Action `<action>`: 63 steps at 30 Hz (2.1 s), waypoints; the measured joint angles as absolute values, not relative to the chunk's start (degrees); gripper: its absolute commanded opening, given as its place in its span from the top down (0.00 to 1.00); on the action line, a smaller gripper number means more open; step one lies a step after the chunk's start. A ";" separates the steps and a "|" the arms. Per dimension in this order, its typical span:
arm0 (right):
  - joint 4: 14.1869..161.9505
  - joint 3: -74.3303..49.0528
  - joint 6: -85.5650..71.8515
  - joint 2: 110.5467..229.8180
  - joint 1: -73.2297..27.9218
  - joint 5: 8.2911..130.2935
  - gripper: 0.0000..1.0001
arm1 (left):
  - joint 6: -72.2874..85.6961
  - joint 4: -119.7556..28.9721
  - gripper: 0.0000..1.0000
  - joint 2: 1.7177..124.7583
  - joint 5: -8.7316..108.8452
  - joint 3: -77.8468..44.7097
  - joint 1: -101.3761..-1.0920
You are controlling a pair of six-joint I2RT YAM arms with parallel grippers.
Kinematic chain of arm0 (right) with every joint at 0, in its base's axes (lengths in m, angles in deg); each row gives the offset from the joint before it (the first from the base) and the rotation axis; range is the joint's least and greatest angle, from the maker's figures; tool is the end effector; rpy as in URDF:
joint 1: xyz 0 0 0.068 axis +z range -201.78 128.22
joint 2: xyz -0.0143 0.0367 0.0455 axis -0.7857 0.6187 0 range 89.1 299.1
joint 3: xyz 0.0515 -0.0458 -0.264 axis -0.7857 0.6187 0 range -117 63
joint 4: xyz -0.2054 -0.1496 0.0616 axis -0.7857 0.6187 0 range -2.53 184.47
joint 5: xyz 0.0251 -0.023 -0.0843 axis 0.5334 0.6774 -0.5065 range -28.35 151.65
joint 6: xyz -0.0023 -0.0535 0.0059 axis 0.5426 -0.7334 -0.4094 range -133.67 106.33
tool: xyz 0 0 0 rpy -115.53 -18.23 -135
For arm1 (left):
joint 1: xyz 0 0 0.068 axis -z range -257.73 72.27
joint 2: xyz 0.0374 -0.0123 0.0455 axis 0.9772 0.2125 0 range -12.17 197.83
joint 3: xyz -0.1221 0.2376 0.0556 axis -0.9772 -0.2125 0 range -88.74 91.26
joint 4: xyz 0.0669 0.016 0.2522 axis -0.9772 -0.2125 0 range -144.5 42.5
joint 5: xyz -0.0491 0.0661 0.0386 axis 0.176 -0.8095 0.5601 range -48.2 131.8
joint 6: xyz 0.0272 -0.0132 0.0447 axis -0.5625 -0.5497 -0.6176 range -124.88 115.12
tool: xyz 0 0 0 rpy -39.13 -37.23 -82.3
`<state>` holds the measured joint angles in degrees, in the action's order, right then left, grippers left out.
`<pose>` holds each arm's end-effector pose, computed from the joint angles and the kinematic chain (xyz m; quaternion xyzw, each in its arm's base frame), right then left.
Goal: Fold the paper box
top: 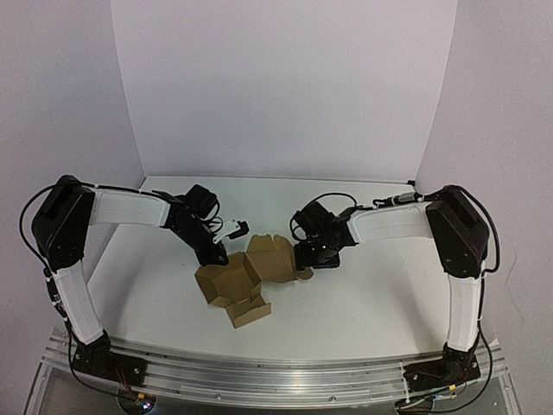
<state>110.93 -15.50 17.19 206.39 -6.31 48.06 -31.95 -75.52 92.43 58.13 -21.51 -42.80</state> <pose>0.3006 0.2937 0.1454 -0.0944 0.9598 0.0568 0.2582 0.2915 -0.2159 0.1696 0.5241 0.8134 -0.1529 0.2009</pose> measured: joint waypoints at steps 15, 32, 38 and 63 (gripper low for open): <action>128.86 -29.97 7.04 203.12 -4.27 35.09 0.37 | -32.16 -75.33 1.00 92.34 58.05 -21.65 -42.63; 118.57 -35.92 7.37 202.64 7.72 46.73 0.43 | -27.90 -75.26 1.00 92.21 58.06 -21.74 -42.03; 116.50 -32.55 7.08 204.87 8.91 46.64 0.42 | -20.84 -75.55 1.00 92.13 56.02 -21.71 -41.99; 88.74 10.68 44.06 190.14 6.01 61.46 0.40 | 5.90 -76.42 1.00 88.22 44.24 -25.58 -41.68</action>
